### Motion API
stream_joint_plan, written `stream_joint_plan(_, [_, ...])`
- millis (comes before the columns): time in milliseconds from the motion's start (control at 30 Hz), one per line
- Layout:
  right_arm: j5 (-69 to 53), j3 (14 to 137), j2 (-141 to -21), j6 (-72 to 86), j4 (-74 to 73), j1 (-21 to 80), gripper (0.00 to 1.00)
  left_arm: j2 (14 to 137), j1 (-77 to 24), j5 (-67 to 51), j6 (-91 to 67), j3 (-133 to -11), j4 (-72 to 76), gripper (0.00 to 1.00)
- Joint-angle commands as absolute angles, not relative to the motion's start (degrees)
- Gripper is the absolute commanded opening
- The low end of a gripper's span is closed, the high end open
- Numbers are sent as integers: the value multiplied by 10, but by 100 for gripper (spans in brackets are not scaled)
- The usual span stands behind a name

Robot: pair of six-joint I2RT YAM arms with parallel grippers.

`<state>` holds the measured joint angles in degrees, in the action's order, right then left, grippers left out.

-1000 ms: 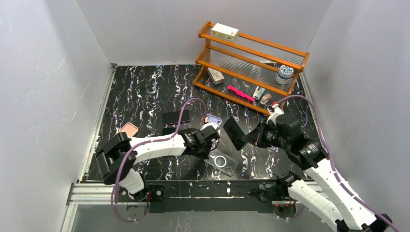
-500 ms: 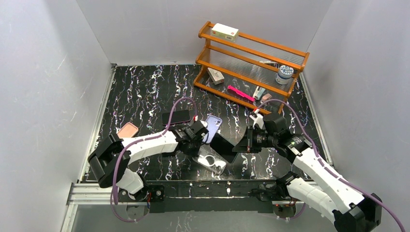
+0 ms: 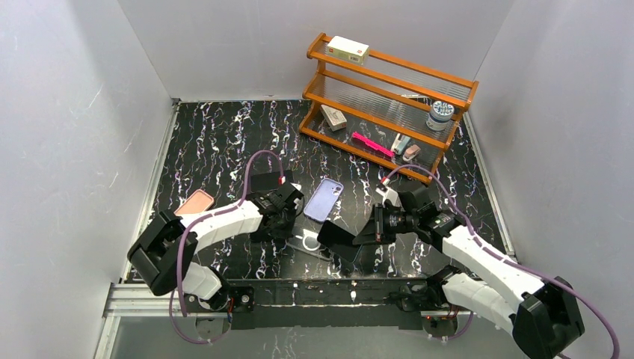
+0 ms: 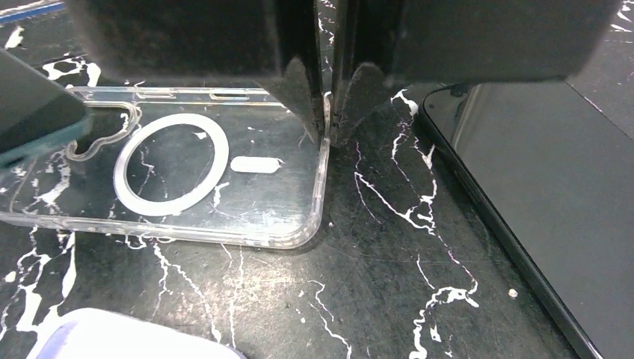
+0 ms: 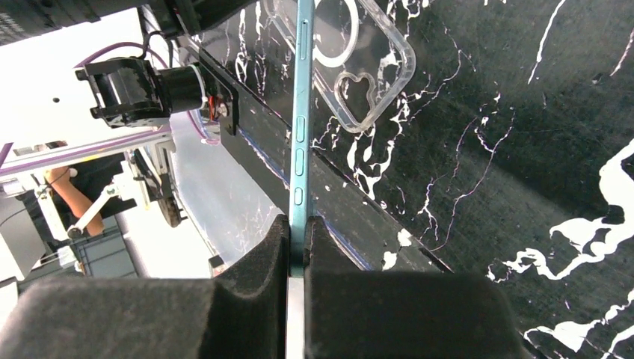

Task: Put the phone into the phone case

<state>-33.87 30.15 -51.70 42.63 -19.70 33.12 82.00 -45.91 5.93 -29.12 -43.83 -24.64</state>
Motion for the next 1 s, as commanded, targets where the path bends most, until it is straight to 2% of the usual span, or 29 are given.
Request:
stream_joint_plan(0, [-386, 288, -541, 440, -87, 338, 1, 794, -452, 45, -284, -432, -229, 8])
stream_joint_plan(100, [-391, 285, -572, 439, -56, 342, 1, 788, -442, 44, -293, -435, -234, 19])
stream_joint_plan(167, [-397, 285, -596, 435, -36, 346, 1, 780, -423, 34, -306, -440, -248, 23])
stream_joint_plan(367, [-407, 301, -673, 415, -5, 353, 1, 740, -349, -70, -333, -442, -252, 32])
stream_joint_plan(600, [-440, 302, -742, 422, 45, 363, 1, 733, -321, -173, -347, -411, -215, 37])
stream_joint_plan(733, [-441, 312, -779, 423, 54, 366, 1, 728, -312, -181, -345, -391, -199, 48])
stream_joint_plan(967, [-435, 333, -826, 418, 52, 367, 1, 732, -306, -186, -343, -361, -175, 55])
